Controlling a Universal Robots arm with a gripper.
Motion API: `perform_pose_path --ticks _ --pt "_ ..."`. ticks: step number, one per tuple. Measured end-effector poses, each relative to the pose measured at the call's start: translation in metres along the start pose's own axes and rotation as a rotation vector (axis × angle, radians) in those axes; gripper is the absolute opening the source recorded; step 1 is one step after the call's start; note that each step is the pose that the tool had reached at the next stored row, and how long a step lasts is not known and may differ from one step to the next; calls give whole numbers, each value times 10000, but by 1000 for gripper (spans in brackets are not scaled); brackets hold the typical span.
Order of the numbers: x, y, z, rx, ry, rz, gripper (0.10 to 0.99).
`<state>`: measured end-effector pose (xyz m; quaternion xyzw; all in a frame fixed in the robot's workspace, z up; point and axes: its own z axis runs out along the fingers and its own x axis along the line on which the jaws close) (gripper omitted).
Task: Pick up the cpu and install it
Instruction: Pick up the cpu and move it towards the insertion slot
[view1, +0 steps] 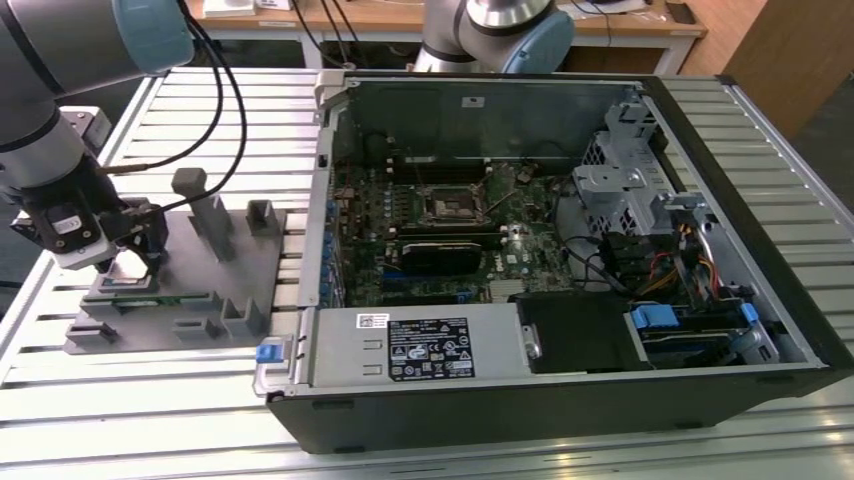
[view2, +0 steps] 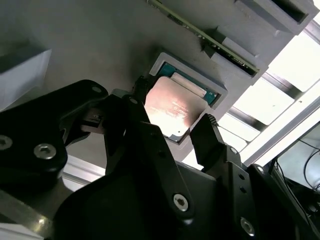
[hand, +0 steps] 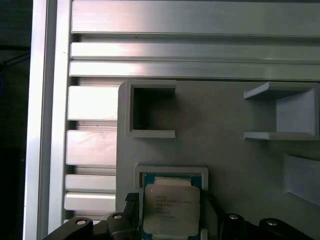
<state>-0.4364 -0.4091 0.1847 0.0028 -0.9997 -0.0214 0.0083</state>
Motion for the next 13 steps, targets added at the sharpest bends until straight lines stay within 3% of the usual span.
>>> perform_pose_path --ticks 7,11,13 --pt "23 2 -13 39 -72 0 627" --pt "33 1 -12 236 -217 -5 627" --pt "35 1 -11 276 -266 -6 627"
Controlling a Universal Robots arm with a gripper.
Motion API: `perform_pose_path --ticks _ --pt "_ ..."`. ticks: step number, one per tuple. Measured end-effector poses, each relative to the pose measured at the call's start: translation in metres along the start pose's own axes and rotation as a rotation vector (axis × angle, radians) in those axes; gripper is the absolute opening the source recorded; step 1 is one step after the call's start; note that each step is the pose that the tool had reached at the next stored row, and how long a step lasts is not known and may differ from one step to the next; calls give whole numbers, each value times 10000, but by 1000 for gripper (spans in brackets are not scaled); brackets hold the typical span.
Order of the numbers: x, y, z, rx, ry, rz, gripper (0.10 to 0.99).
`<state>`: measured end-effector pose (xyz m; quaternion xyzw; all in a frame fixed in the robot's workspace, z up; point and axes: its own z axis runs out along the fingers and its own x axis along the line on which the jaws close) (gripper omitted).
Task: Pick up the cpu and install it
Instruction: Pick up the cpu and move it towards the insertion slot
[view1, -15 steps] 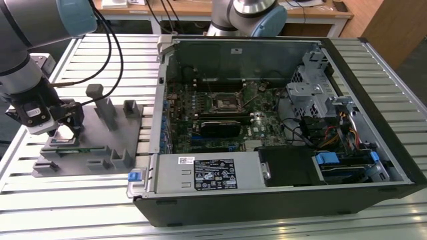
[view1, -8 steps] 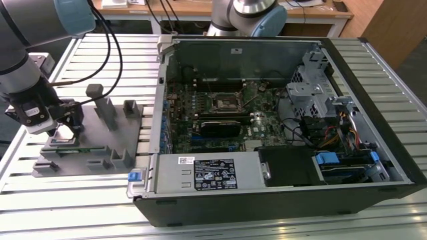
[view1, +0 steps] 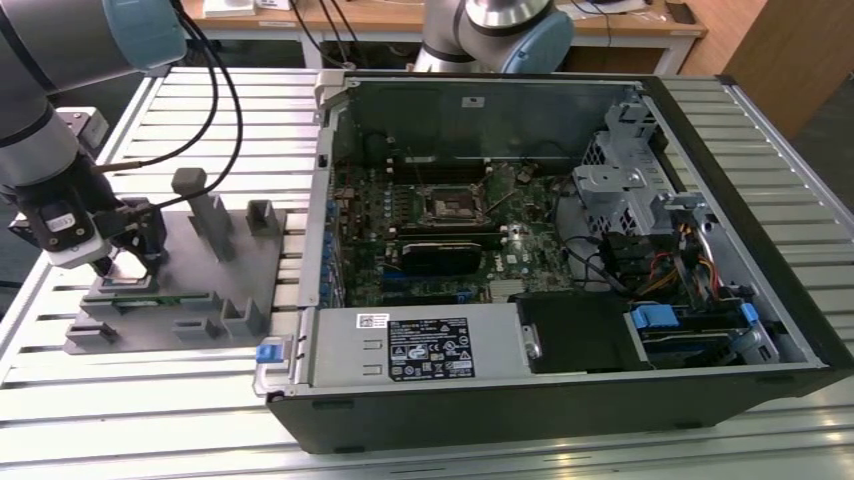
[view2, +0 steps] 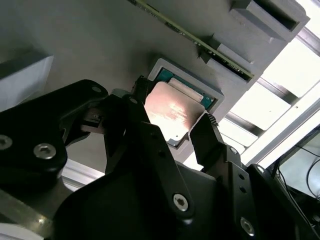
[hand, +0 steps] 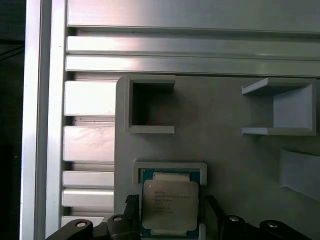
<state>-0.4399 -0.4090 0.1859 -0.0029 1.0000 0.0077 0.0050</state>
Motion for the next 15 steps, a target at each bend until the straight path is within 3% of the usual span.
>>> perform_pose_path --ticks 8,13,15 --pt "2 1 0 -16 -8 1 627" --pt "1 0 2 -196 -10 2 627" --pt "1 1 2 -205 -11 4 627"
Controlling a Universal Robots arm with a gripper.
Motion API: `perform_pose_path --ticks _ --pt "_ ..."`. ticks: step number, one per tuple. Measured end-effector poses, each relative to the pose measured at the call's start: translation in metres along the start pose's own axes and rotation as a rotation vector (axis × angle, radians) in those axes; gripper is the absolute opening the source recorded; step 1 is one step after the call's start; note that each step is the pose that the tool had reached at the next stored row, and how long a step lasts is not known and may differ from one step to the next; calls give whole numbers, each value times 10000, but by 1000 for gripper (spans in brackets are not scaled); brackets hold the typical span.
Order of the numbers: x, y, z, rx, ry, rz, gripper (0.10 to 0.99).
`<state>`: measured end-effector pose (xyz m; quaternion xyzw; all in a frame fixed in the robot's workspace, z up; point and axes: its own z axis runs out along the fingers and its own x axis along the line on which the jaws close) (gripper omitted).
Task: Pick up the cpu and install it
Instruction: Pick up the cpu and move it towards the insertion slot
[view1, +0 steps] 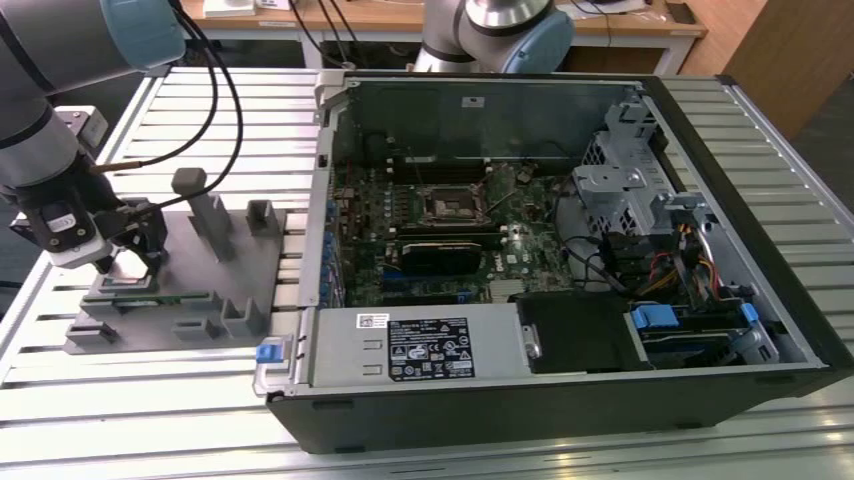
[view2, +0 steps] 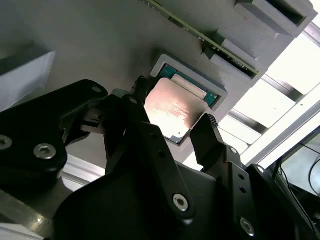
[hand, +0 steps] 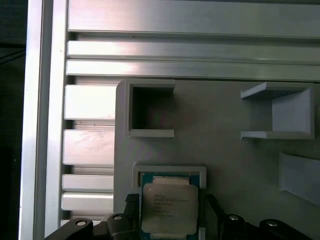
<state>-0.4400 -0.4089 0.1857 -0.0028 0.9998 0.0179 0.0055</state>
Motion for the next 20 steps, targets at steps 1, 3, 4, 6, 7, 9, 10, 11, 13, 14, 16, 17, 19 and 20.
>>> perform_pose_path --ticks 1,3,4,6,7,9,10,11,13,14,16,17,19,20 --pt "0 0 0 -2 0 0 627" --pt "0 -1 0 -1 0 -1 627" --pt "0 -1 0 -1 1 -2 627" --pt "0 -1 4 -1 1 -1 627" --pt "0 -1 6 0 1 -1 627" --pt "0 -1 9 0 0 -1 627" --pt "3 -2 10 1 -10 -3 627" --pt "7 -2 11 -1 -29 -3 627" --pt "10 -1 10 0 -43 -3 627" --pt "14 -1 10 0 -48 -3 627" --pt "15 -1 10 0 -56 -4 627" --pt "16 -1 10 -1 -59 -4 627" --pt "17 -1 7 0 -65 -4 627" --pt "17 -1 4 0 -68 -4 627"
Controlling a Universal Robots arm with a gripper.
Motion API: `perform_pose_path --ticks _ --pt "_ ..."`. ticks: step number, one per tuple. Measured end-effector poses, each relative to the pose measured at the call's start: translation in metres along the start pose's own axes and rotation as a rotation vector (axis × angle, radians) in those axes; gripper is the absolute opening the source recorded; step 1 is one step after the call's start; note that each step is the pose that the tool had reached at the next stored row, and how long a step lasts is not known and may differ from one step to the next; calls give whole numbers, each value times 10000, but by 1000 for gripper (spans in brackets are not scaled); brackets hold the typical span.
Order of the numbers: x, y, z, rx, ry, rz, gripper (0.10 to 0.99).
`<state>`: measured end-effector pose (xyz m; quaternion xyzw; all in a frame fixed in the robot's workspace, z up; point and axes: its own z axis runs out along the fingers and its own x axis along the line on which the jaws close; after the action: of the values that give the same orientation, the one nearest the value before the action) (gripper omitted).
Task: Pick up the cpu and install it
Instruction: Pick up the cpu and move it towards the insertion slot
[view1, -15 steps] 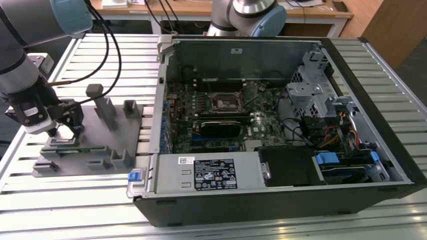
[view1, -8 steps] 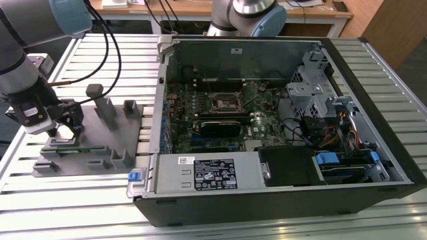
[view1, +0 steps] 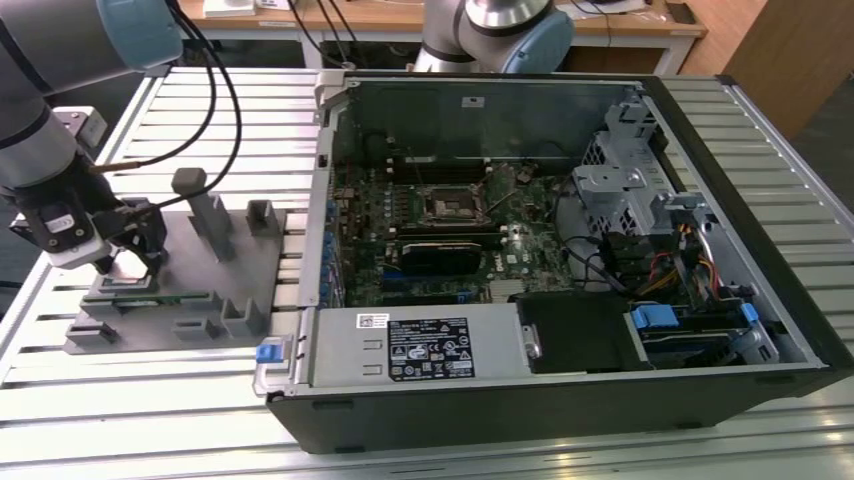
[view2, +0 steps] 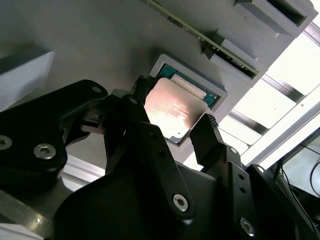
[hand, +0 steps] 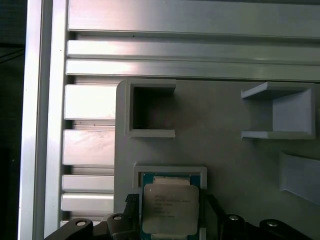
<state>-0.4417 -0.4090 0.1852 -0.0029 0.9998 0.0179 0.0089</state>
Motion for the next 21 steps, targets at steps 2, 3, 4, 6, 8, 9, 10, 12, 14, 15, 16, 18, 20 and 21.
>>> perform_pose_path --ticks 2,3,4,6,8,9,10,12,14,15,16,18,20,21 --pt "0 0 -4 -1 -12 0 627" --pt "0 0 -5 0 -19 0 627" --pt "0 0 -6 0 -25 -1 627" --pt "5 1 -7 3 -49 0 627" --pt "10 1 -8 7 -63 -2 627" --pt "11 1 -8 8 -64 -3 627" --pt "11 1 -7 8 -66 -3 627" --pt "13 1 -6 9 -66 -2 627" --pt "13 0 -5 11 -65 -2 627" --pt "13 0 -4 12 -65 -2 627" --pt "13 0 -4 12 -65 -2 627" --pt "13 0 -2 12 -65 -2 627" --pt "13 0 0 12 -65 -3 627" --pt "13 0 0 13 -65 -2 627"
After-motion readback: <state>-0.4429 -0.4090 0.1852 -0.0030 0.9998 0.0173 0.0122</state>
